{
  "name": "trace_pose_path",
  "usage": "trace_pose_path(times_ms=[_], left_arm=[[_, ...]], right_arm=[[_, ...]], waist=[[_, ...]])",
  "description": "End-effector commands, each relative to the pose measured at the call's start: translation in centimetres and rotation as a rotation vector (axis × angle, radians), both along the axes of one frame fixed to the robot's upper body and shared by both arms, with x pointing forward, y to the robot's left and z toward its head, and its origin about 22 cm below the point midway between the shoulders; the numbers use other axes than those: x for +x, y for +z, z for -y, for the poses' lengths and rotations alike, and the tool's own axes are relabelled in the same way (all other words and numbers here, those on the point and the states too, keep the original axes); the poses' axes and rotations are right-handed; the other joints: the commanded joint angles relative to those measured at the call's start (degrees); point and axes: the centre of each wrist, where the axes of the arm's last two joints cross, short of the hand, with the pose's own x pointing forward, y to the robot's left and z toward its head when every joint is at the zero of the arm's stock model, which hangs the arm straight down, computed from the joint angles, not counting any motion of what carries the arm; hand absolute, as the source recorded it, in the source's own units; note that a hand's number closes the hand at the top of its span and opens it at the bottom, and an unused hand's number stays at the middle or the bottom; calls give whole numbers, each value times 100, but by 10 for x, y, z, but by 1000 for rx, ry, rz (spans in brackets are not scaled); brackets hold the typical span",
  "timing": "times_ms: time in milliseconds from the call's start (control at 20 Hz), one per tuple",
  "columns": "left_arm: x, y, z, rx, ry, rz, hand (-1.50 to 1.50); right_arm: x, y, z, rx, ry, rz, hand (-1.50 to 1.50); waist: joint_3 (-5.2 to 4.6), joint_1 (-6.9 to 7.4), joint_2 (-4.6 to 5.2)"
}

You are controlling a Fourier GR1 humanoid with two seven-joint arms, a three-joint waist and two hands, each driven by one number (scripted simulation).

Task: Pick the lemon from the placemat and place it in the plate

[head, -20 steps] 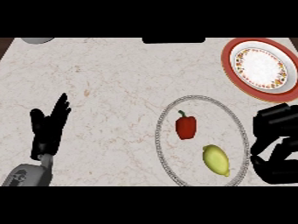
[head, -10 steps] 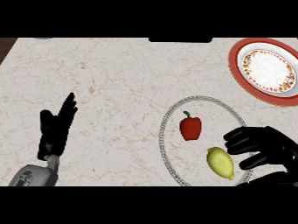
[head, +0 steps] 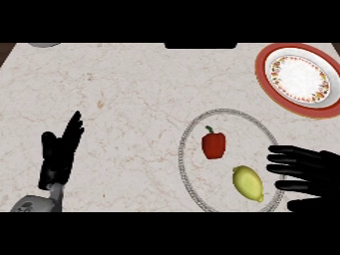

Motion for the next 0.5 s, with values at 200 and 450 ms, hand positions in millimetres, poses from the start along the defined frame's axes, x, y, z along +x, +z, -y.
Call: trace_pose_path(times_ms=[200, 450], left_arm=[[-11, -8, -2, 3, -13, 18, 0], [10, 18, 3, 1, 3, 0, 0]], right_arm=[[0, -5, -2, -316, 26, 105, -150], [-5, -13, -10, -389, -4, 117, -150]], waist=[[-14, 19, 7], [-12, -12, 4]])
